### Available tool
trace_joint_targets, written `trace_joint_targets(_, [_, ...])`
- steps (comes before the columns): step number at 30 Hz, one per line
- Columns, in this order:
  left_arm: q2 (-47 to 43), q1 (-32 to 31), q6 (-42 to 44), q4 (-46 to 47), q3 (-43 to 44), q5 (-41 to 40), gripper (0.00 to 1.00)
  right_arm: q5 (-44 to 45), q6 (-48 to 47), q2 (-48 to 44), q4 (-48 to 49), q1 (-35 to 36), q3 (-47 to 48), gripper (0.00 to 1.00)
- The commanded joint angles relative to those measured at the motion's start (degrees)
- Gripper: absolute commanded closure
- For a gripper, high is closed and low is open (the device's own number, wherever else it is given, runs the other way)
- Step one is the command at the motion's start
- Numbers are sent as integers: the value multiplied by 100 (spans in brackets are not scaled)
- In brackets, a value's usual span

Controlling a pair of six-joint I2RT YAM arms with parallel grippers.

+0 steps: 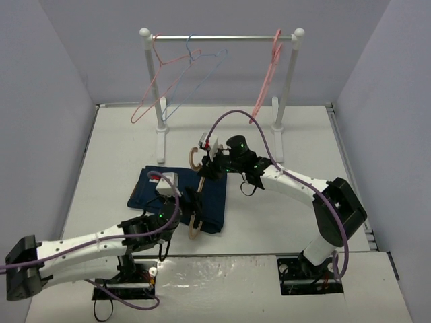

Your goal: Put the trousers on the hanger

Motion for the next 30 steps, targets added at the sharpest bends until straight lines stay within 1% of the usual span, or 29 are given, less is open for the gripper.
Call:
trace_joint_targets(1, [-1001,576,-119,-1367,419,806,25,-314,-112,-224,470,-72,-54,100])
trace_joint_targets(3, [-1305,997,-94,-1740,438,1388,24,-412,-118,-232,482,-87,-86,100])
trace_joint_targets(5, [-1558,1626,7,-1954,430,2386,24,-456,-135,-229,460,-87,-102,100])
trace_joint_targets(6, [-1539,2067,15,-2020,459,2691,24,-465,-150,-251,452,-87,-109,100])
trace_joint_targets(7, [-1392,2278,15,-2014,474,2997,24,-487,-150,-266,452,-87,-117,100])
trace_joint_targets(9, [-996,2788,8,-1893,540,4057,24,-505,-157,-304,452,-87,-118,100])
trace_joint_targets(10, [-798,2967,11,-1814,590,4429,23,-513,-159,-327,452,-92,-113,100])
trace_joint_targets(12, [-306,3178,57,-1673,695,4762,23,-536,-163,-342,418,-96,-85,100])
trace_joint_targets(15, [278,3327,138,-1355,954,5226,23,-552,-202,-378,338,-96,-26,100])
trace_joint_targets(18, [925,3574,263,-1234,1225,5604,23,-552,-185,-427,312,-104,-4,100])
trace_joint_targets(19, [1080,3634,334,-1292,1320,5618,23,-546,-173,-445,318,-104,-4,100])
trace_joint_targets(24, [1597,3792,588,-1173,1567,5808,23,-543,-110,-486,343,-113,-26,100])
trace_joint_targets(30, [2152,3893,642,-889,1551,6206,23,-543,-54,-553,420,-113,-56,100])
